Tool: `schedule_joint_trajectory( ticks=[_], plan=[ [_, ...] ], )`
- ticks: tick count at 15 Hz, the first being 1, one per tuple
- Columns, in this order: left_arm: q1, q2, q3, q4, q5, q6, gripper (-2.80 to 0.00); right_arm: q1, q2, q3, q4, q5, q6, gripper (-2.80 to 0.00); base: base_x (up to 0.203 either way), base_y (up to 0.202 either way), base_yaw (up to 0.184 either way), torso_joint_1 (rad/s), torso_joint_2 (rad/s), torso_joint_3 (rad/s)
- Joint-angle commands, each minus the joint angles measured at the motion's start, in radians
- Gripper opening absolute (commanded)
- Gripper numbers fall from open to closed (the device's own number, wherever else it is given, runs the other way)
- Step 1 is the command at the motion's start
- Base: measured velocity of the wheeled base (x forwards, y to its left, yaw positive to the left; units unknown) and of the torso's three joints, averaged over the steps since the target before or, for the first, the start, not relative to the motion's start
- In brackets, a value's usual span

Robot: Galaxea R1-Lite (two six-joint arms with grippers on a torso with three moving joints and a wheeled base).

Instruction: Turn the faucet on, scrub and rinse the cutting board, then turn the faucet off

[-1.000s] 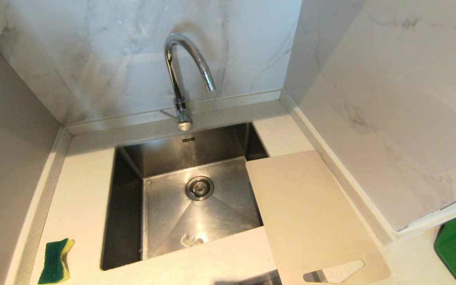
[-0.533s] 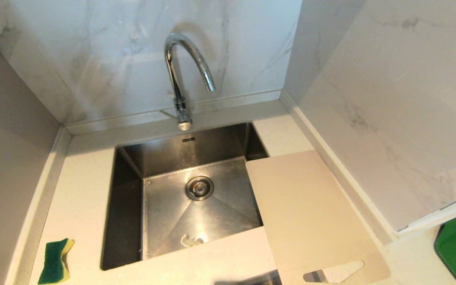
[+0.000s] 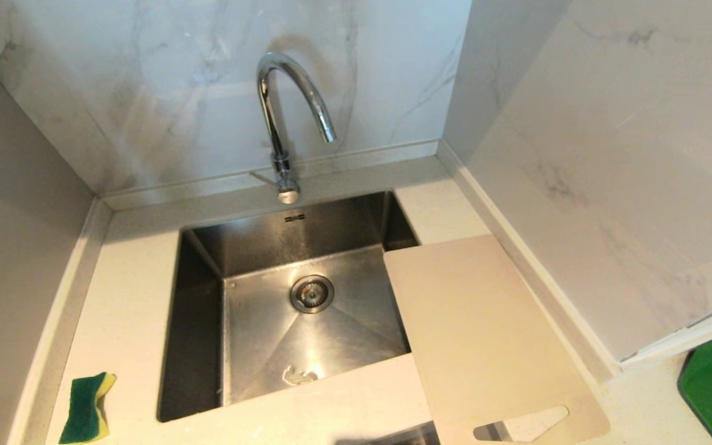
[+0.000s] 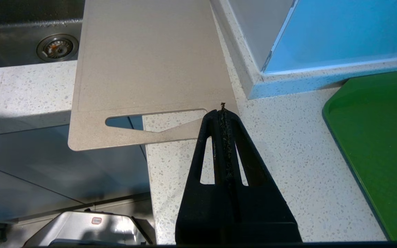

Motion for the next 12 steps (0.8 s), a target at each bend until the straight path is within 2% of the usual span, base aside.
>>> schedule_joint_trajectory(
  ticks=[1, 5, 8, 12],
  plan=[
    [0.000, 0.000, 0.002, 0.001, 0.000, 0.000, -2.80, 0.000, -0.002, 0.000, 0.000, 0.001, -0.001, -2.80, 0.000, 0.000, 0.000, 0.000, 0.00, 0.000],
    [0.000, 0.000, 0.002, 0.000, 0.000, 0.000, -2.80, 0.000, -0.002, 0.000, 0.002, -0.004, 0.001, -2.80, 0.000, 0.000, 0.000, 0.000, 0.00, 0.000],
    [0.000, 0.000, 0.002, 0.000, 0.000, 0.000, -2.80, 0.000, -0.002, 0.001, -0.003, -0.020, 0.076, -2.80, 0.000, 0.000, 0.000, 0.000, 0.00, 0.000],
    [0.001, 0.001, 0.002, 0.000, 0.000, 0.001, -2.80, 0.000, -0.002, 0.000, -0.004, -0.024, 0.082, -2.80, 0.000, 0.000, 0.000, 0.000, 0.00, 0.000]
  ],
)
